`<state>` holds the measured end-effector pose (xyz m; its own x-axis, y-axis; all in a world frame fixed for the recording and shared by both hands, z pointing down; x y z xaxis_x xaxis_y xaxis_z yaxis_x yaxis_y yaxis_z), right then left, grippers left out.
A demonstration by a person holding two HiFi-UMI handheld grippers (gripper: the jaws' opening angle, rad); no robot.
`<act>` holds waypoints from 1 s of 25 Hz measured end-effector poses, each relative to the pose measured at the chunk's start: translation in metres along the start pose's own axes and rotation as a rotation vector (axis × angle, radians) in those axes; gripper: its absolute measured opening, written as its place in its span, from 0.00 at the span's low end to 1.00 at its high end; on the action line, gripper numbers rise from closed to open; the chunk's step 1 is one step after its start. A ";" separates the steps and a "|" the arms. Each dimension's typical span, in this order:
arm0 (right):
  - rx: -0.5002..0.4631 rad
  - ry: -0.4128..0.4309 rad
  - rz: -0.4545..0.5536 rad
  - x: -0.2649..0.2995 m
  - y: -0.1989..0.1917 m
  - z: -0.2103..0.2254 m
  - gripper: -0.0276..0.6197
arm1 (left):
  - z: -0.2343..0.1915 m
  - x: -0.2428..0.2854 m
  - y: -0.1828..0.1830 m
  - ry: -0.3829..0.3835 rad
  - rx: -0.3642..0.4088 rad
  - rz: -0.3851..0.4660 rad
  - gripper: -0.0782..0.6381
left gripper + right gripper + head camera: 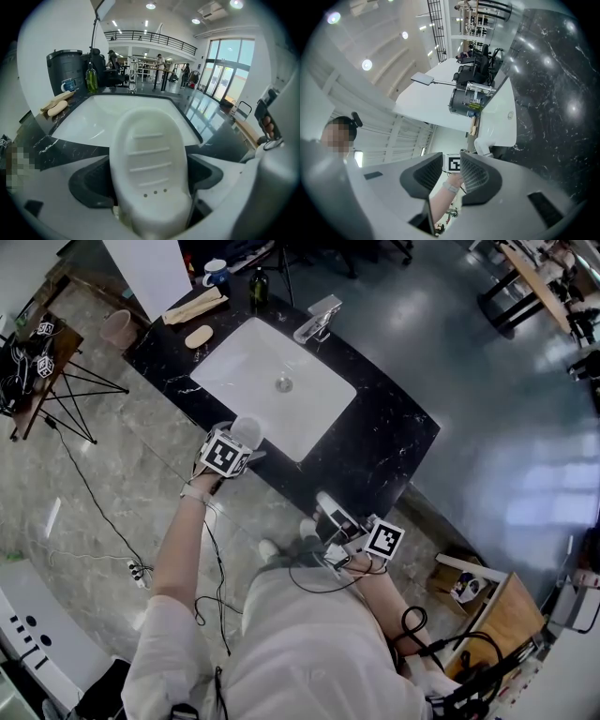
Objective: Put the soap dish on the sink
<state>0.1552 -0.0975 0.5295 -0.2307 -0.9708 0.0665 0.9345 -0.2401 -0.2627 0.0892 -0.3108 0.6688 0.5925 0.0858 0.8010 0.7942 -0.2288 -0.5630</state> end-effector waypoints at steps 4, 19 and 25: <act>0.005 0.008 -0.005 0.000 0.002 0.000 0.24 | -0.002 -0.012 0.004 0.009 -0.027 0.038 0.78; 0.016 0.146 -0.162 0.043 -0.023 -0.034 0.24 | 0.032 -0.161 -0.001 0.021 -0.374 0.525 0.78; 0.035 0.228 -0.295 0.066 -0.059 -0.057 0.24 | 0.064 -0.243 -0.027 0.053 -0.505 0.775 0.78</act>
<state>0.0698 -0.1473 0.4945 -0.5424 -0.8360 -0.0829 0.8266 -0.5134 -0.2307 -0.0677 -0.2638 0.4767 0.9168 -0.3091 0.2527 0.0180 -0.6003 -0.7996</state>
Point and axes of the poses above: the fingertips, and each gripper's own axes: x forward along the fingers, z to its right, y out of its top, the point moved 2 cm from there along -x, backward along the fingers, and after that the axes turned 7 degrees about -y, right-handed, at the moved point
